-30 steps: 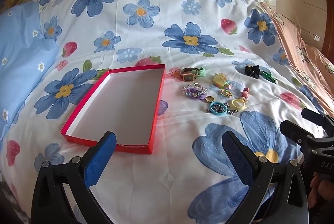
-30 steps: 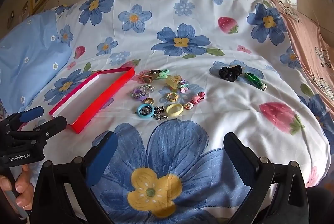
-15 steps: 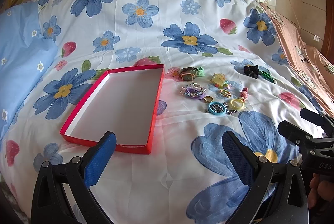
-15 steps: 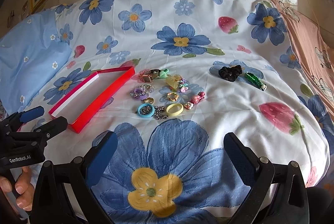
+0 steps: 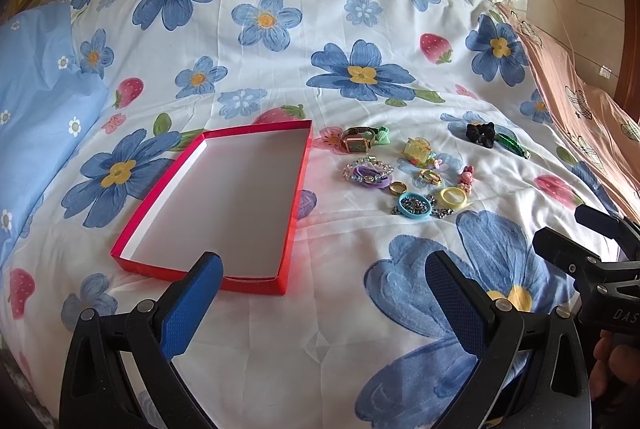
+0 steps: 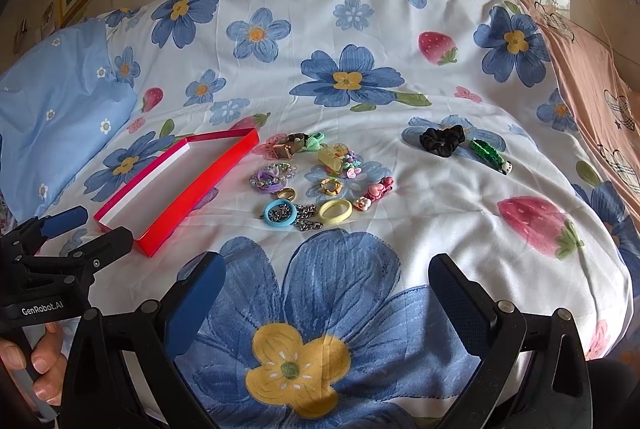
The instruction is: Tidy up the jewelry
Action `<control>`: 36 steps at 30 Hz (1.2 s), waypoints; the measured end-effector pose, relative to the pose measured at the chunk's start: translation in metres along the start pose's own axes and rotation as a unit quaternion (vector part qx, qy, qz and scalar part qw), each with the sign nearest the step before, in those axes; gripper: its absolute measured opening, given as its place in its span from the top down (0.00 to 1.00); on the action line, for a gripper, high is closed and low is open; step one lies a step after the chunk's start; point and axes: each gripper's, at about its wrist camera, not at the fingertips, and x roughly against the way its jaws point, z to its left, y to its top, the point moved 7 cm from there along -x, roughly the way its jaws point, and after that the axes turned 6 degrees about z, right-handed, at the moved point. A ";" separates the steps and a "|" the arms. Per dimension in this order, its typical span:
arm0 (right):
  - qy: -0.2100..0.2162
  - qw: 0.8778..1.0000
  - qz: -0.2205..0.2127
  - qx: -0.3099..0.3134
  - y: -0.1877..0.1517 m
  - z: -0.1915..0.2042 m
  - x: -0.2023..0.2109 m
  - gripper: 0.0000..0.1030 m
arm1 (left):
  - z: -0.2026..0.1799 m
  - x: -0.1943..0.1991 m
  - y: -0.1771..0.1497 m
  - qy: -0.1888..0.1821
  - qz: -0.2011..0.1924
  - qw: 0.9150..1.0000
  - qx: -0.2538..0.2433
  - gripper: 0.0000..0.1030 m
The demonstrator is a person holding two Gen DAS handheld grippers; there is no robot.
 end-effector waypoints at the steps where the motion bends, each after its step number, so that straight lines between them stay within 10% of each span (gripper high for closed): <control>1: 0.000 1.000 -0.001 0.000 0.000 0.000 0.000 0.01 | 0.000 0.000 0.000 0.000 0.000 1.000 0.000 0.01; 36: 0.007 1.000 0.008 -0.007 -0.001 0.005 -0.006 0.01 | -0.001 -0.023 0.001 -0.002 0.018 1.000 0.000 0.01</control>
